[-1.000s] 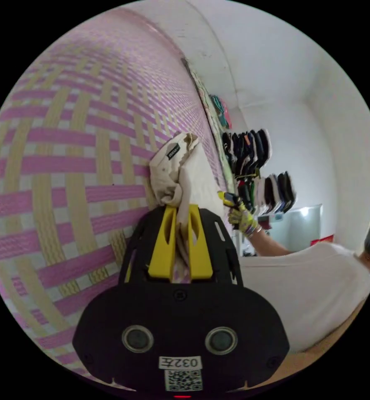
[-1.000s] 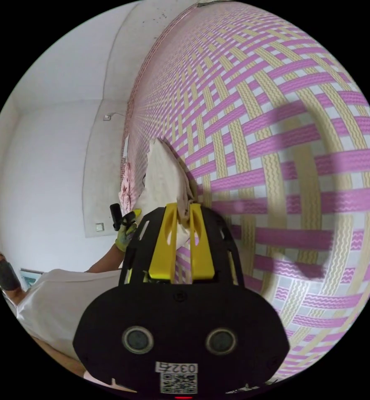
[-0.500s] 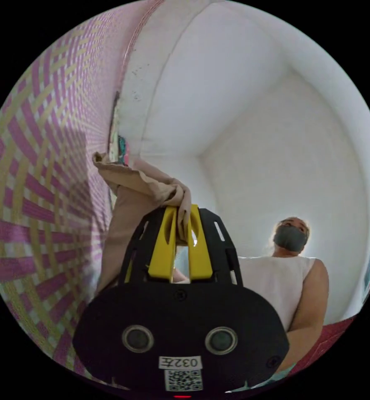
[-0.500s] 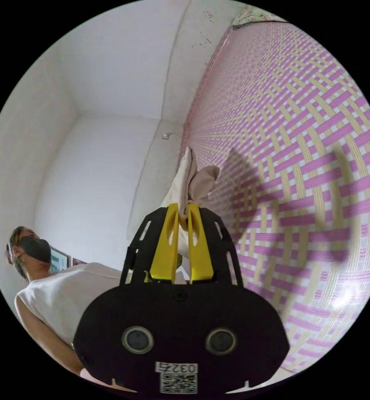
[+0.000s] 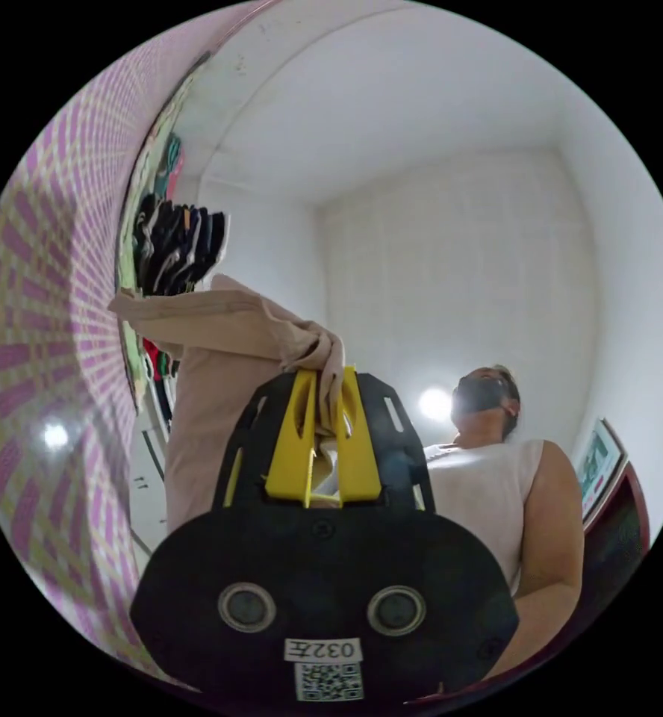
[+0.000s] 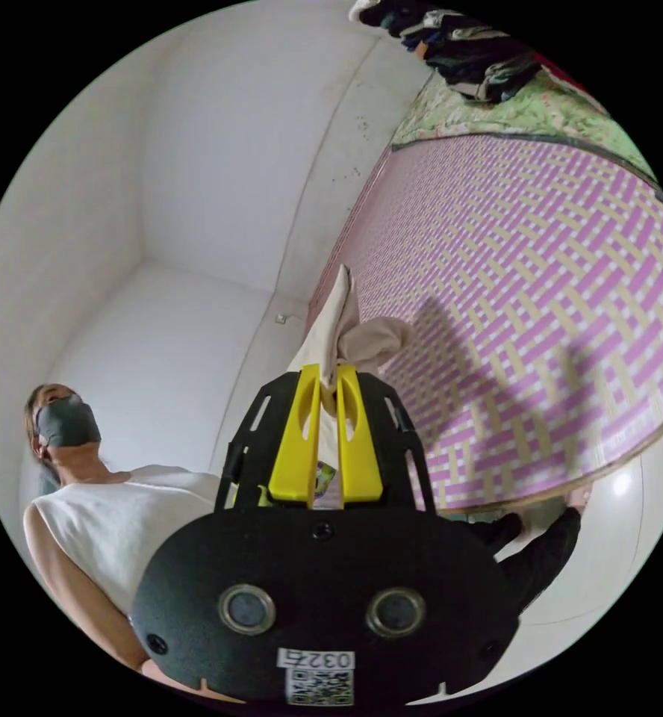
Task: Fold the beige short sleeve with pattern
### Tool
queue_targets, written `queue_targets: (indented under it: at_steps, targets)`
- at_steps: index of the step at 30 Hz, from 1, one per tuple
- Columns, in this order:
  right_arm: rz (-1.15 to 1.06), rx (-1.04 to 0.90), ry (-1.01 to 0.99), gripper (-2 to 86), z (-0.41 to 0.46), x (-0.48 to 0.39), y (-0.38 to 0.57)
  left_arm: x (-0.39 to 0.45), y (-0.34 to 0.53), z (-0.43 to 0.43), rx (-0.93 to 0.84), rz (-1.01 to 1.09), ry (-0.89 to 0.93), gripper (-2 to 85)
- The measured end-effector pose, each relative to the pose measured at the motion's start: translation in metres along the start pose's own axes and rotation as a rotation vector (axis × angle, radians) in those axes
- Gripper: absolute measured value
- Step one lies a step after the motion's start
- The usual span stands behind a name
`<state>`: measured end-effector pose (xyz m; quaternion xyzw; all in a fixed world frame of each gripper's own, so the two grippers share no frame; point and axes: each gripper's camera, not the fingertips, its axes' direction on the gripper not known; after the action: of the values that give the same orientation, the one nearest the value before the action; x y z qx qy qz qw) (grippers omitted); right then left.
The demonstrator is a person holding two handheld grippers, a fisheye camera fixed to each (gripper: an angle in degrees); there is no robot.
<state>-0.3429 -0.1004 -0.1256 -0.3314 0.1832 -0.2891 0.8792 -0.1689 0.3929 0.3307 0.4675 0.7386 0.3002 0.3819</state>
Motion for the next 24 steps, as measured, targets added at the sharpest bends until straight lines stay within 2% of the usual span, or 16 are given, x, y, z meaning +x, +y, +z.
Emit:
queue_targets:
  at_steps: [7,11,15,18,22,24]
  targets:
    - [-0.022,0.208,0.008,3.9,-0.094,0.005,0.09,-0.052,-0.005,0.111,-0.141,-0.14,0.138,-0.4]
    - [-0.074,0.302,-0.033,3.9,-0.166,0.018,0.134,-0.073,-0.01,0.195,-0.239,-0.089,0.082,0.0]
    - [-0.137,0.329,-0.025,3.9,-0.232,0.03,0.16,-0.102,-0.01,0.268,-0.251,-0.075,0.027,0.4]
    - [-0.212,0.314,0.065,3.8,-0.285,0.026,0.171,-0.122,-0.022,0.331,-0.269,-0.039,0.003,0.3]
    - [-0.337,0.303,0.116,3.9,-0.348,-0.001,0.169,-0.147,-0.067,0.436,-0.414,-0.165,0.067,0.2]
    - [-0.418,0.294,0.15,3.8,-0.37,-0.023,0.165,-0.145,-0.092,0.479,-0.446,-0.156,0.064,0.1]
